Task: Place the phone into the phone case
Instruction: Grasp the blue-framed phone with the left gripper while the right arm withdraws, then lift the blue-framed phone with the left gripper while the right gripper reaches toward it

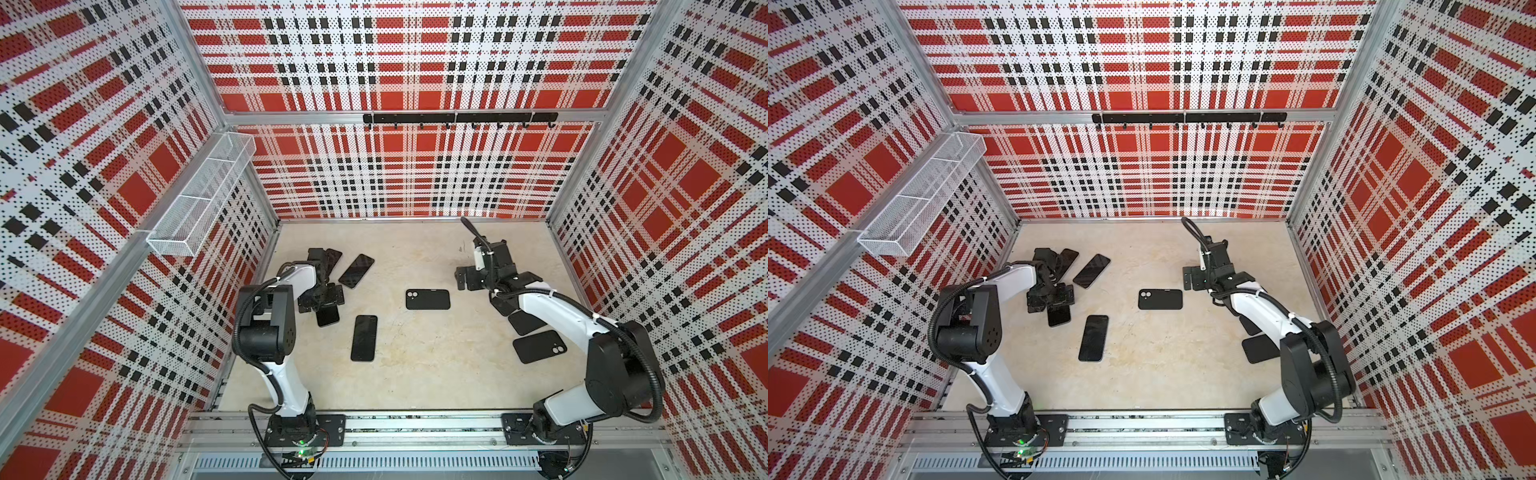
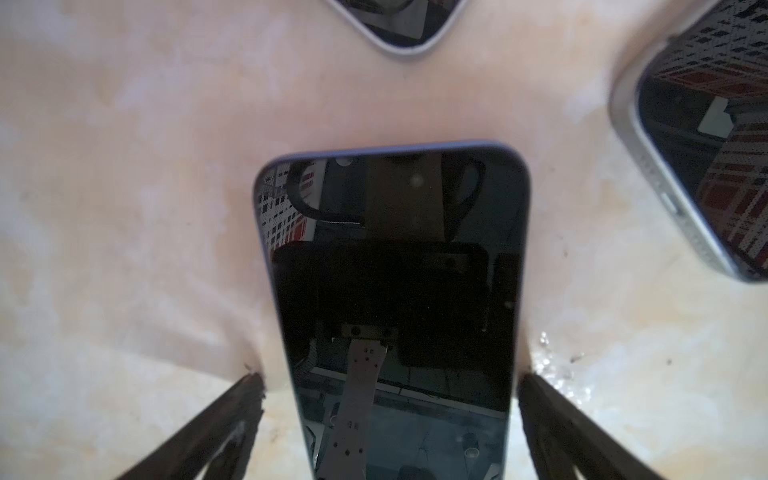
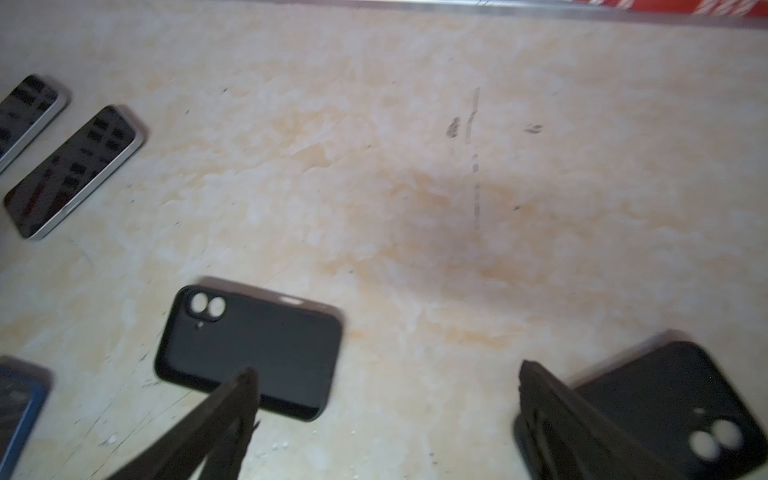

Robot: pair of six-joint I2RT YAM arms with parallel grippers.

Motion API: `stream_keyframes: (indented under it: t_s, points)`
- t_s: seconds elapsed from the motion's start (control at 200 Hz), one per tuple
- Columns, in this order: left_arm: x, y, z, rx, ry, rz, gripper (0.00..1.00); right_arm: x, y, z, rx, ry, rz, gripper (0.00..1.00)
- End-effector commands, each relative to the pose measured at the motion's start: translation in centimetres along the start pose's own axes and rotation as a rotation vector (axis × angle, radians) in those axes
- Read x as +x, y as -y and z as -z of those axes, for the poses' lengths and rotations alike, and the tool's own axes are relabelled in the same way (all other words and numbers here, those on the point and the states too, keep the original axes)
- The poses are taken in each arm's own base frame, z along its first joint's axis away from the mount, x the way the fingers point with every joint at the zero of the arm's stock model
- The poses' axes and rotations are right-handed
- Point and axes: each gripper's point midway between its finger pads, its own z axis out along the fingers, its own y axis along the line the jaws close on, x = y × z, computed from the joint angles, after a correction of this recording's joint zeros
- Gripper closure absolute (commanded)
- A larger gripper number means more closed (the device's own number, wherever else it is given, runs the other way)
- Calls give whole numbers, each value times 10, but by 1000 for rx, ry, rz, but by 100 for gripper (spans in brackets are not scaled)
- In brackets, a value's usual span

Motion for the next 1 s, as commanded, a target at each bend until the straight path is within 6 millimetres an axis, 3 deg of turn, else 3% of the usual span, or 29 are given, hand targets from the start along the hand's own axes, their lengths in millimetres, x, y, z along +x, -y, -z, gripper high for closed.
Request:
stream_keyframes:
  t_s: [0.0, 0.165, 0.225, 0.316, 0.431, 0.631, 0.797, 0.997]
  points:
    - [1, -2, -7, -16, 1, 5, 1, -39, 53, 17, 119, 104, 14, 0]
    - [0, 3, -11, 4, 0, 3, 18, -76, 129, 21, 274, 124, 18, 0]
    - [0, 5, -12, 9, -1, 3, 26, -87, 140, 20, 273, 138, 5, 0]
    - [-1, 6, -11, 12, 6, 4, 32, -97, 137, 19, 244, 149, 7, 0]
    - [-4, 11, -6, 22, 14, -1, 35, -95, 123, 15, 161, 159, -34, 0]
    - [-6, 21, 17, 29, 29, -35, 32, -69, 98, 5, 86, 103, -52, 0]
    - [-9, 41, 49, 114, 78, -45, 32, -47, 37, -3, -72, 55, 10, 0]
    - [10, 71, 74, 239, 89, -58, 30, -14, -39, -3, -321, 21, 53, 0]
